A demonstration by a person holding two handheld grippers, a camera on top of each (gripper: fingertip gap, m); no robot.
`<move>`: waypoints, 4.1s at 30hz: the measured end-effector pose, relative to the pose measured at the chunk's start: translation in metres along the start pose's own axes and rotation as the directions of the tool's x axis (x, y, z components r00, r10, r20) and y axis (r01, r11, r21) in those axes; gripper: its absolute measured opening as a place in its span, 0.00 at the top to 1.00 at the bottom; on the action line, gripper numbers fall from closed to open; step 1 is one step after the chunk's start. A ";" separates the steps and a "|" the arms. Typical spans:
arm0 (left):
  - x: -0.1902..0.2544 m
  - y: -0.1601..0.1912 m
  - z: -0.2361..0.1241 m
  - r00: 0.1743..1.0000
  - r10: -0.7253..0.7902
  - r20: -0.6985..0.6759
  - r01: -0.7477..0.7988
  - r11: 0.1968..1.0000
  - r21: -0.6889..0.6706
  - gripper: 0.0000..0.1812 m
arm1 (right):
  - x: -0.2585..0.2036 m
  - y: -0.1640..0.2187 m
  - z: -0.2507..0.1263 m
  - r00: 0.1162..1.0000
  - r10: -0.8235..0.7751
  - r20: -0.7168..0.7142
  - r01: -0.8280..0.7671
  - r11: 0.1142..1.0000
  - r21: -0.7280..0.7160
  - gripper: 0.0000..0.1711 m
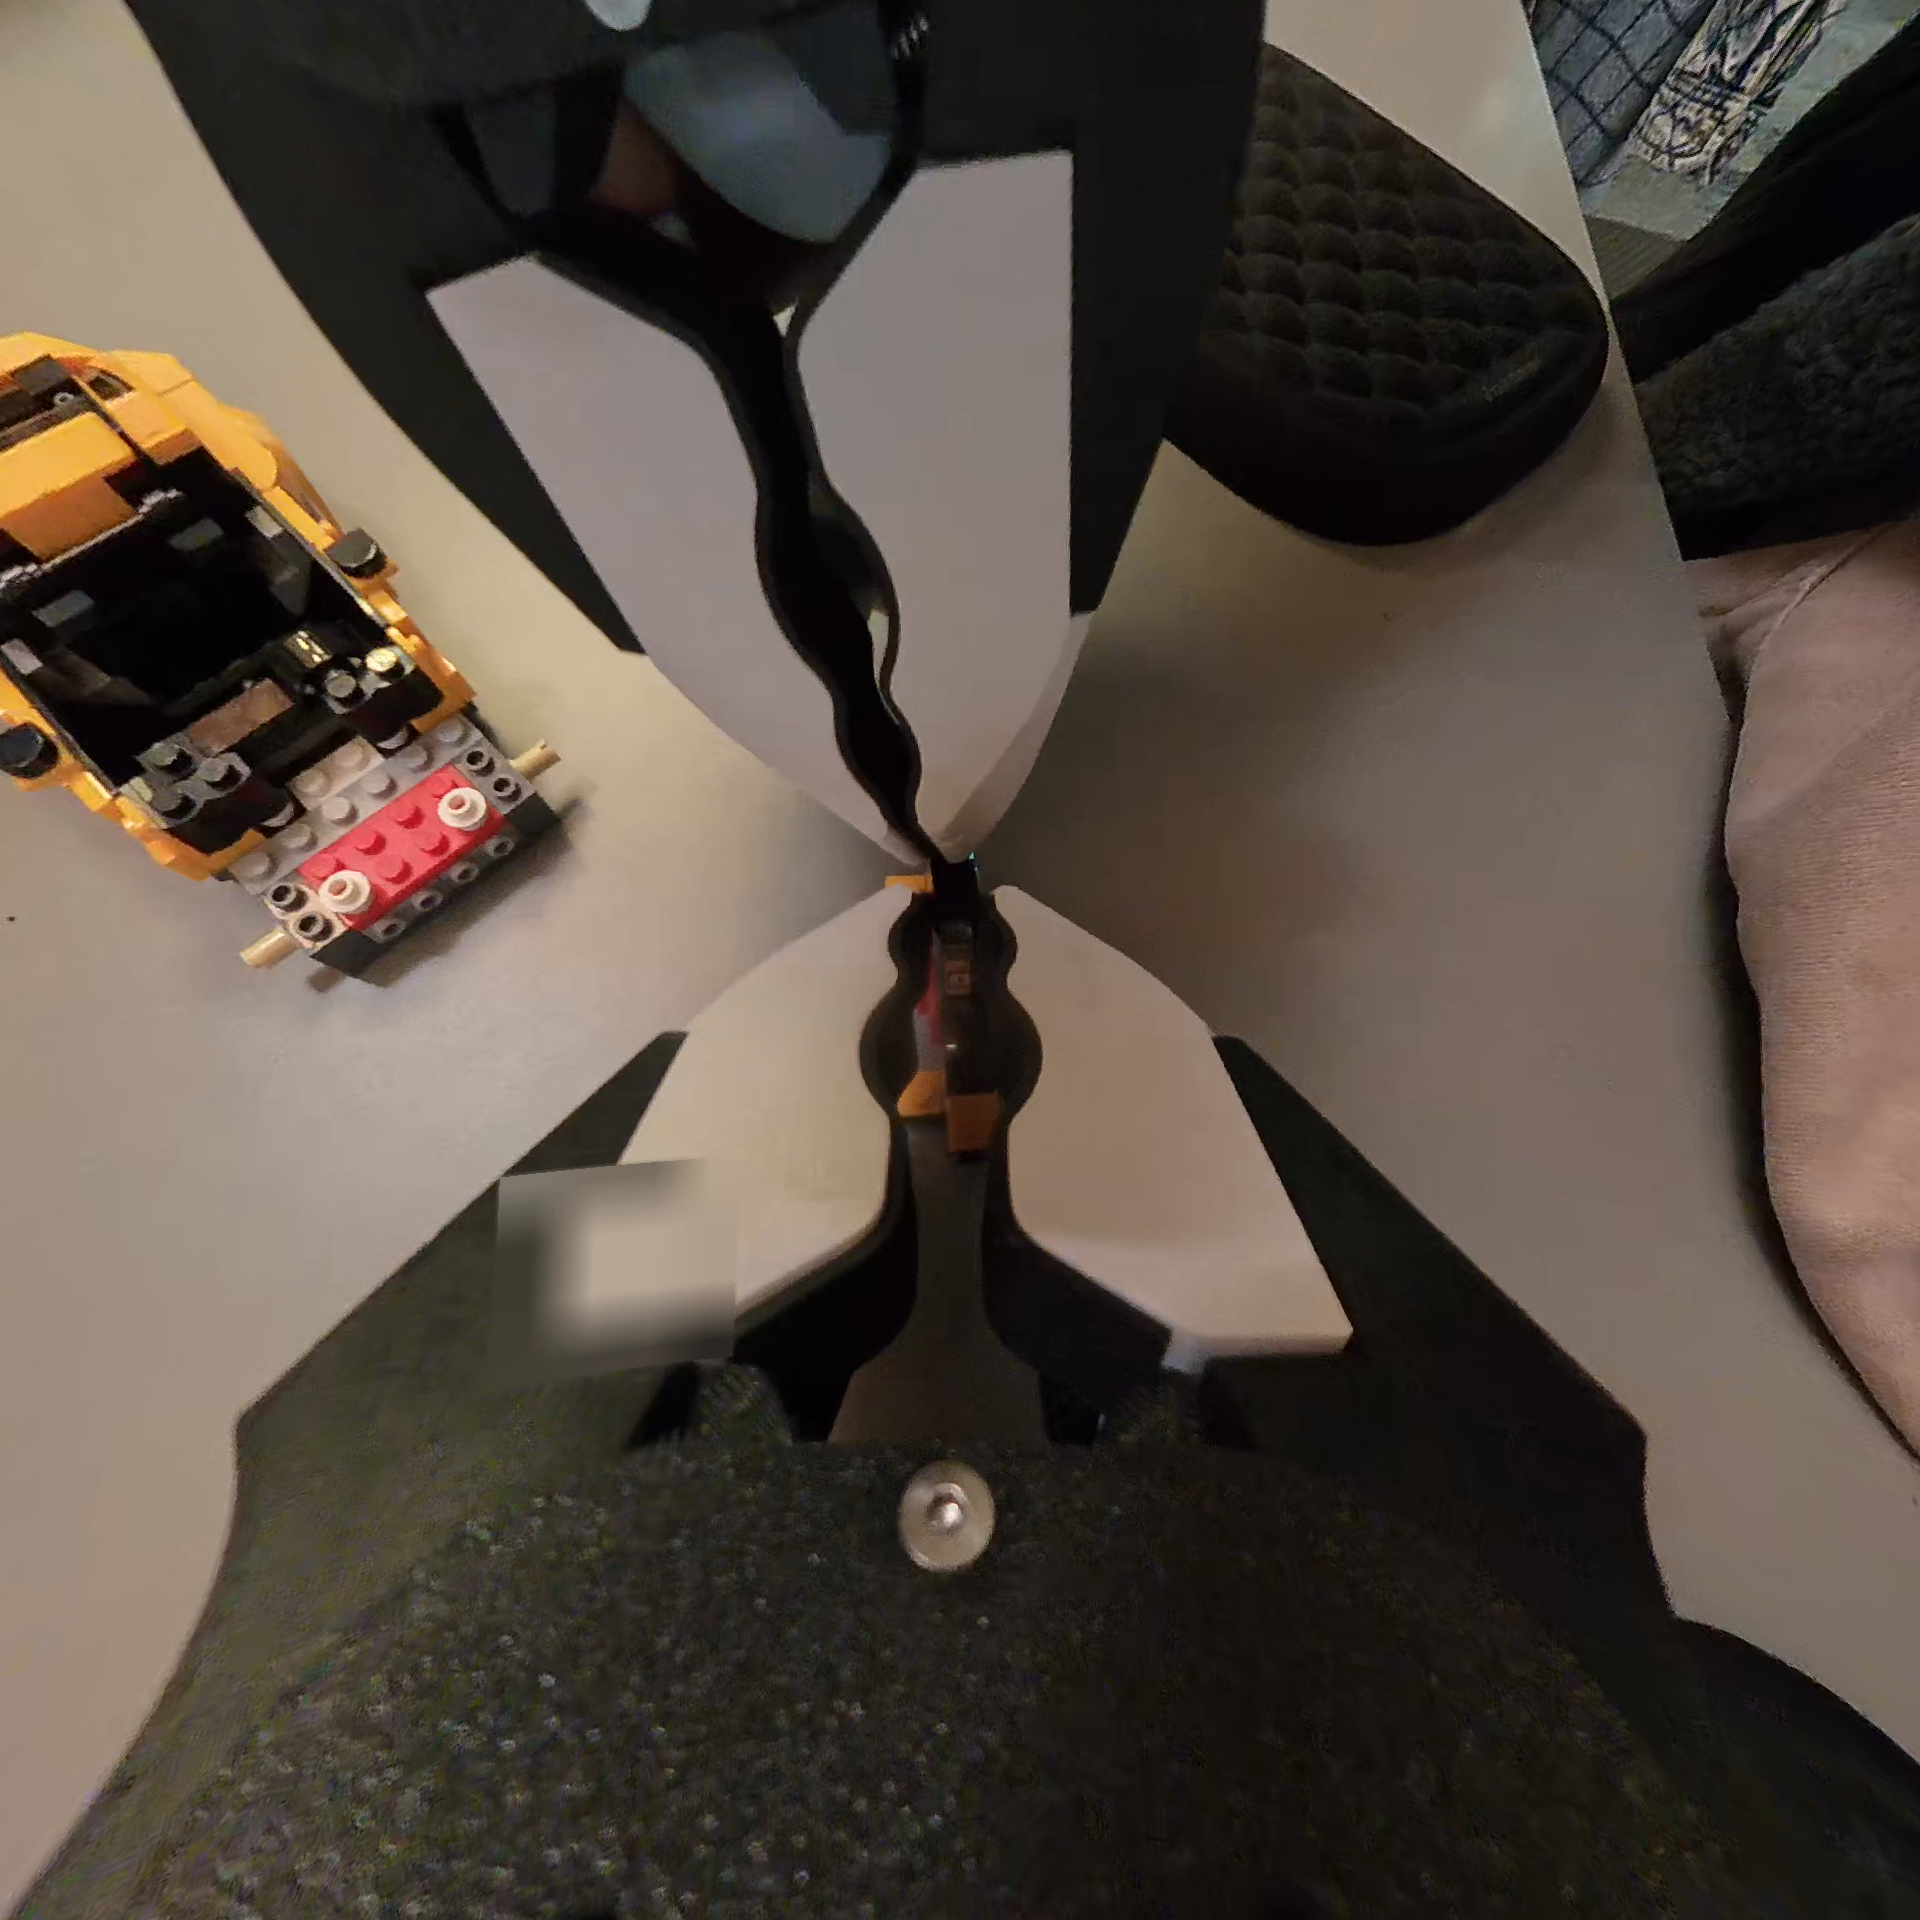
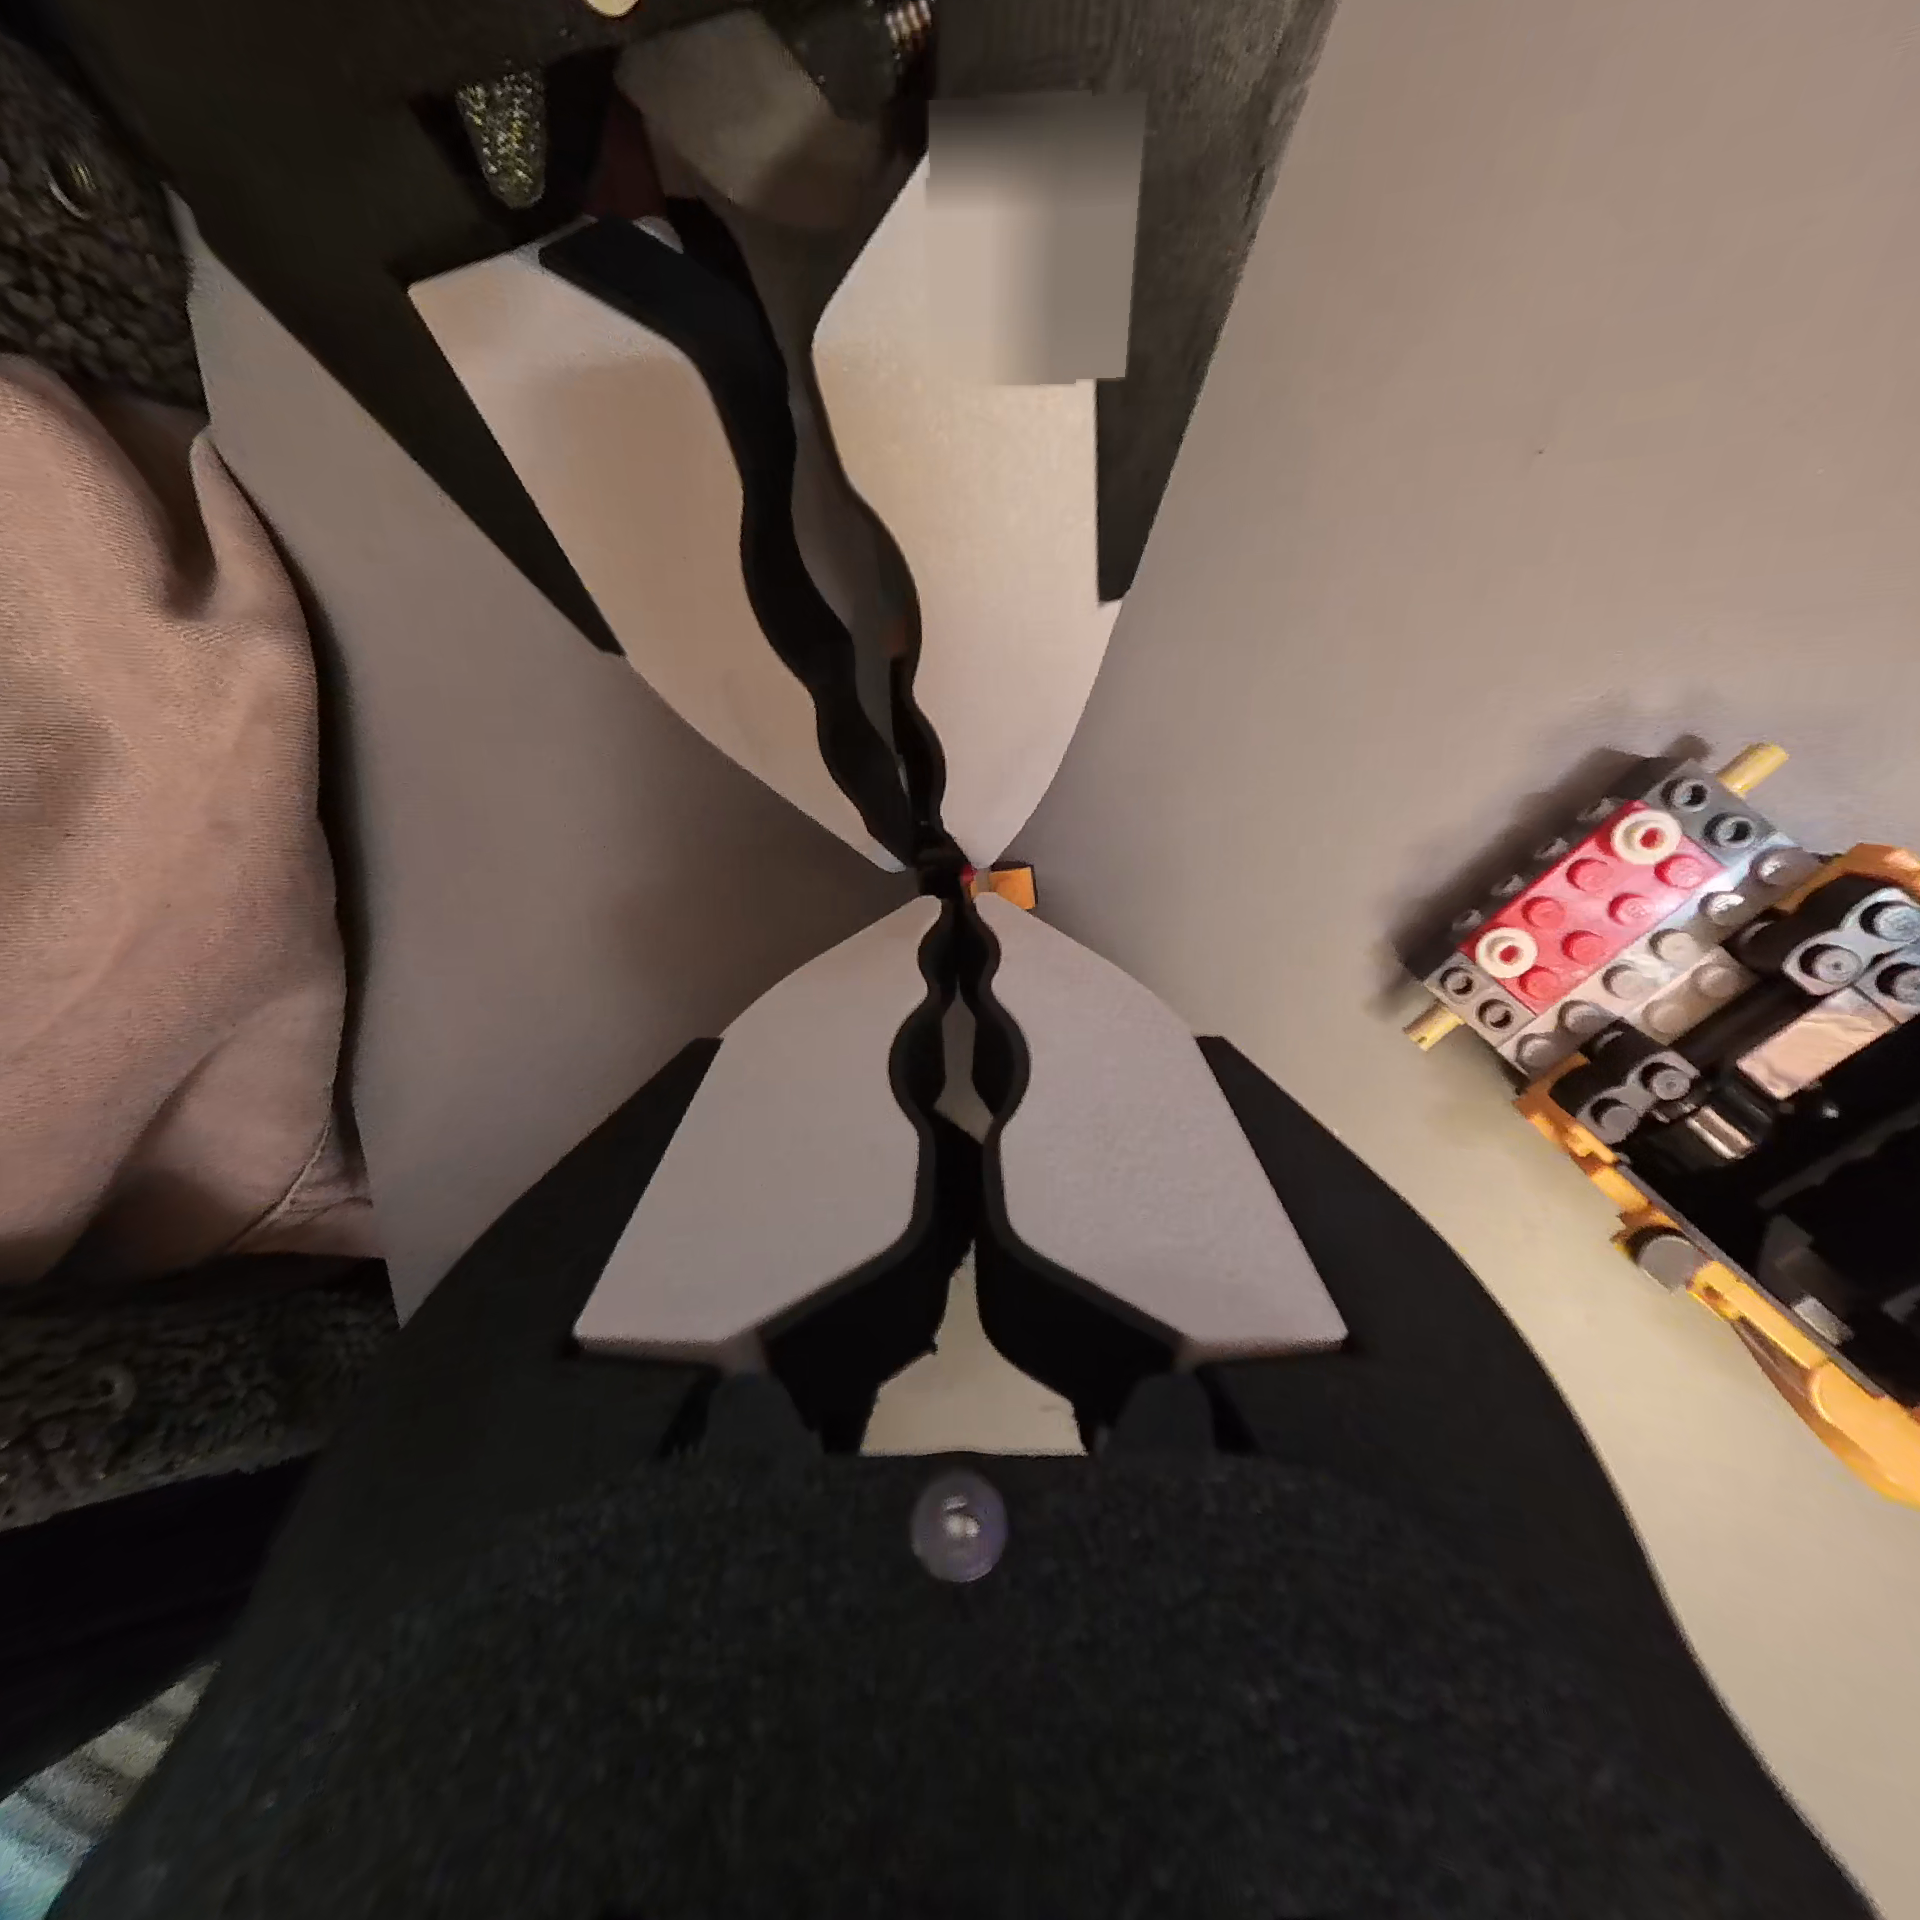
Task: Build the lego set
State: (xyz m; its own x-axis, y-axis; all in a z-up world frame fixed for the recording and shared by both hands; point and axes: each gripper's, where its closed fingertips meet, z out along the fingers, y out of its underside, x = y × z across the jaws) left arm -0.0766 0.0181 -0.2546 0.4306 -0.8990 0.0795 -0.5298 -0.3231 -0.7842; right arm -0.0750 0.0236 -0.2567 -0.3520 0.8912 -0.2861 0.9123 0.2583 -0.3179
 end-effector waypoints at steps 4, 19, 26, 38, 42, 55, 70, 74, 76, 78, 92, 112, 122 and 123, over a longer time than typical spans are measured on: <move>0.000 0.000 -0.001 1.000 0.017 -0.002 -0.017 1.000 0.004 0.95 | 0.001 -0.003 -0.002 0.996 -0.044 -0.077 0.052 0.994 0.095 1.00; -0.002 0.025 -0.007 0.999 0.053 0.001 -0.052 0.992 -0.118 0.86 | 0.004 -0.001 0.011 0.954 -0.128 -0.273 0.217 0.920 0.327 0.95; -0.001 -0.002 -0.024 0.899 -0.361 -0.249 0.381 0.924 0.034 0.94 | -0.001 -0.017 -0.029 0.975 -0.080 -0.206 0.177 0.840 0.513 0.84; 0.019 -0.032 -0.046 0.525 -0.563 -0.638 0.709 0.704 -0.038 0.94 | -0.020 -0.038 -0.045 0.689 -0.462 -0.558 0.639 0.751 0.167 0.73; 0.020 -0.032 -0.046 0.511 -0.573 -0.640 0.717 0.695 -0.049 0.94 | -0.016 -0.037 -0.038 0.635 -0.546 -0.547 0.656 0.755 0.008 0.78; 0.020 -0.030 -0.046 0.516 -0.579 -0.632 0.716 0.696 -0.053 0.94 | -0.012 -0.038 -0.034 0.641 -0.511 -0.573 0.625 0.781 0.004 0.84; -0.010 0.002 -0.010 0.999 0.013 0.029 -0.013 1.000 0.017 0.94 | 0.014 -0.001 -0.035 0.805 -0.056 -0.591 0.365 0.832 0.418 0.79; -0.005 0.008 0.002 0.997 0.075 0.033 -0.074 0.997 -0.027 0.94 | 0.012 -0.001 -0.013 0.831 -0.100 -0.547 0.365 0.840 0.401 0.79; -0.005 0.011 0.005 0.994 0.100 0.042 -0.098 0.994 -0.043 0.94 | 0.012 0.001 -0.008 0.836 -0.119 -0.536 0.367 0.848 0.383 0.79; -0.005 0.011 0.007 0.993 0.108 0.043 -0.106 0.993 -0.044 0.94 | 0.010 0.002 -0.007 0.846 -0.118 -0.520 0.362 0.844 0.397 0.80; -0.007 0.004 0.012 0.977 0.171 0.131 -0.170 0.985 -0.019 0.92 | 0.004 0.009 0.001 0.867 -0.136 -0.479 0.346 0.856 0.384 0.88; 0.005 0.002 0.000 0.983 0.116 0.144 -0.122 0.992 0.033 0.93 | 0.049 0.014 -0.038 0.737 0.127 -0.664 0.312 0.807 0.501 0.90; 0.007 -0.008 -0.019 0.985 0.077 0.155 -0.100 0.984 0.148 0.94 | 0.027 0.022 -0.043 0.760 0.018 -0.649 0.364 0.817 0.448 0.92; 0.006 -0.006 -0.019 0.982 0.086 0.168 -0.109 0.985 0.135 0.94 | 0.019 0.024 -0.040 0.783 -0.015 -0.622 0.357 0.830 0.429 0.92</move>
State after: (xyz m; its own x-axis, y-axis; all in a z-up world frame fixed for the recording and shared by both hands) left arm -0.0846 0.0086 -0.2373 0.5002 -0.8609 -0.0925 -0.4699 -0.1802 -0.8641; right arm -0.0513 0.0618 -0.2332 -0.1593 0.9256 0.3433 0.5416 0.3727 -0.7535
